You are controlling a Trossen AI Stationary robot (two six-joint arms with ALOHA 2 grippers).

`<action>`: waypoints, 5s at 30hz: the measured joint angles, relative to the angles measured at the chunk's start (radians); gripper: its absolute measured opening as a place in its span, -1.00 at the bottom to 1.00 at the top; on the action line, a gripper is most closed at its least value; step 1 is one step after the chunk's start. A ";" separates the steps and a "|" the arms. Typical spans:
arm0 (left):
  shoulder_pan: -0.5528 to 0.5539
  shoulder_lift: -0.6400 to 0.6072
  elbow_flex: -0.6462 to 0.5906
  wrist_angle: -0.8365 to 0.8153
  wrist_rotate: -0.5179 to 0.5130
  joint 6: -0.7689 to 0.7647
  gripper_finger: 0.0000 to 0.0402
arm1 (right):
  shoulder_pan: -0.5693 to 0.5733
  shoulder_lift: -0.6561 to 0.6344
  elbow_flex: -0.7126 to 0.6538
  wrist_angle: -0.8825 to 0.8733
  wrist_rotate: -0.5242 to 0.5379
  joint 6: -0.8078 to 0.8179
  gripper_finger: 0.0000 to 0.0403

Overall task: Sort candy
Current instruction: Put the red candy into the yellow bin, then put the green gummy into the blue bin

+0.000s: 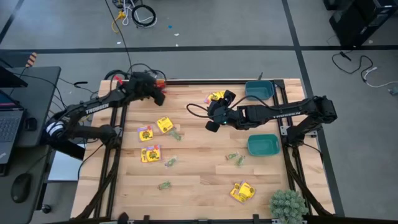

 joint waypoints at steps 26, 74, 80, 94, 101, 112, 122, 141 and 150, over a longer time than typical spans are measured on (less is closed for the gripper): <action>0.288 0.078 -0.106 0.079 0.080 0.033 -0.43 | -0.004 0.000 0.000 0.002 -0.025 -0.002 -0.22; 0.172 0.252 0.015 -0.016 -0.070 0.123 -0.95 | -0.028 0.001 -0.032 0.019 -0.187 0.007 -0.87; 0.172 0.226 0.015 0.066 -0.096 0.128 -0.97 | -0.094 0.001 -0.074 0.053 -0.231 0.020 -0.93; 0.046 -0.021 -0.144 0.438 0.175 0.105 -0.97 | -0.348 0.001 -0.296 0.295 -0.505 0.148 -0.55; -0.018 -0.023 -0.318 0.874 0.417 0.024 -0.97 | -0.370 0.001 -0.409 0.422 -0.592 0.138 -0.27; -0.106 -0.022 -0.374 0.987 0.449 0.063 -0.97 | -0.370 0.001 -0.484 0.564 -0.622 0.106 -0.19; -0.131 -0.018 -0.374 1.004 0.448 0.134 -0.97 | -0.377 0.115 -0.307 0.455 -0.638 0.076 -0.19; -0.131 0.013 -0.373 0.988 0.447 0.175 -0.97 | -0.395 0.302 -0.129 0.104 -0.651 -0.012 -0.19; -0.131 0.054 -0.373 0.996 0.445 0.168 -0.97 | -0.398 0.334 -0.129 0.103 -0.626 -0.025 -0.57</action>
